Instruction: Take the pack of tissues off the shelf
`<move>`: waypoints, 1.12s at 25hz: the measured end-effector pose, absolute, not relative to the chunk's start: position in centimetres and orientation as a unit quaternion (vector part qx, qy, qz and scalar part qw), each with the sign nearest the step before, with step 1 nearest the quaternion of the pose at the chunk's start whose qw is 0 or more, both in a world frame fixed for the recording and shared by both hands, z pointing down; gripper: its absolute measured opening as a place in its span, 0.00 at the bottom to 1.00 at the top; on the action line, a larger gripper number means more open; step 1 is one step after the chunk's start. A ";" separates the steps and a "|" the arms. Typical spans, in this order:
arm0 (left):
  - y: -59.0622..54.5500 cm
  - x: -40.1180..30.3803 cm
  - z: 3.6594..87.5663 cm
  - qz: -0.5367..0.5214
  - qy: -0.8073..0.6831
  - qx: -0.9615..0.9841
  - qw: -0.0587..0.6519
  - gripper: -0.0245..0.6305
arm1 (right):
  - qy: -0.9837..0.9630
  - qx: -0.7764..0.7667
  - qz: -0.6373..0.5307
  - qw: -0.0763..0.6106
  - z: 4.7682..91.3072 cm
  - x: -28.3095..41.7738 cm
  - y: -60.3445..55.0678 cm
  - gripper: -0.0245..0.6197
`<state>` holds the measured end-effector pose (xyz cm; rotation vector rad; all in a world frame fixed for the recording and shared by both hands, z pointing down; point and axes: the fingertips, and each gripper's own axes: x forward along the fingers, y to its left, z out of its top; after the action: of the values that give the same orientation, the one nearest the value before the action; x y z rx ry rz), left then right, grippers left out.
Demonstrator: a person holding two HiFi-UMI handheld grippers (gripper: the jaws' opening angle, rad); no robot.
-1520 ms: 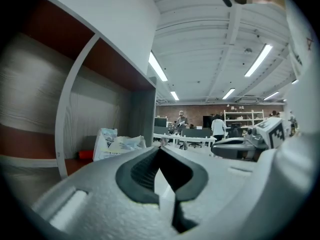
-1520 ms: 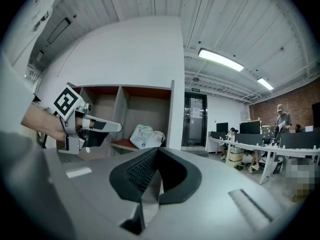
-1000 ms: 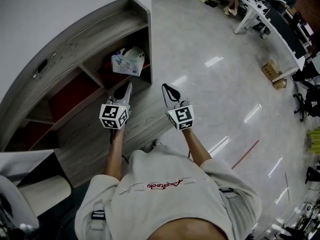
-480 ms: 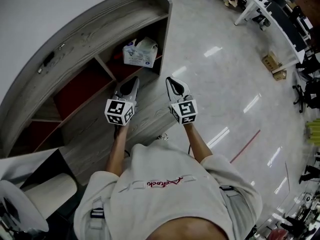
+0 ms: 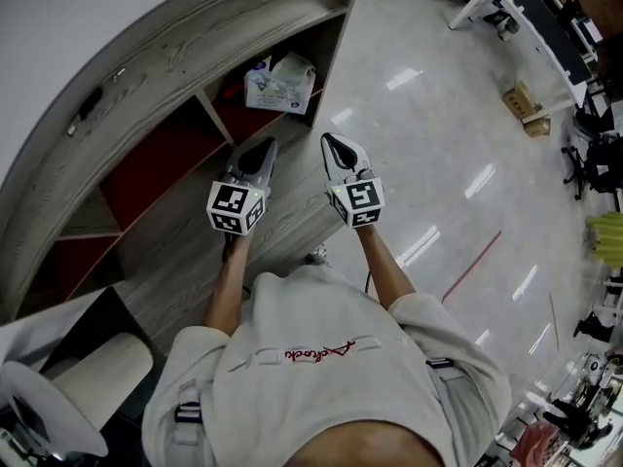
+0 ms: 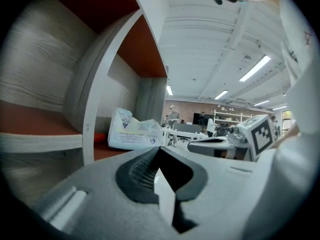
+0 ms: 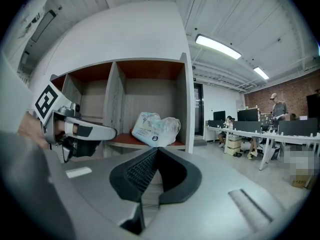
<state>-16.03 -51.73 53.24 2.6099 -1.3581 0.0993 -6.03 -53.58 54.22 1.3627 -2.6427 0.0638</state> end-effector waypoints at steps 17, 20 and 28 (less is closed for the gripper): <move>-50.5 -16.4 54.2 0.040 -0.466 0.878 0.107 0.04 | -0.900 0.429 0.046 0.066 53.4 -9.5 -58.6 0.42; -50.4 -16.4 54.2 0.040 -0.466 0.878 0.106 0.04 | -0.900 0.429 0.050 0.067 53.5 -10.0 -60.0 0.49; -50.6 -17.5 54.4 0.041 -0.475 0.872 0.110 0.04 | -0.899 0.431 0.050 0.064 53.0 -11.4 -62.3 0.46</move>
<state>-17.45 -50.57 54.44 2.5631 -1.3955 0.1205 -11.39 -62.26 52.99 1.3007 -2.7148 0.1504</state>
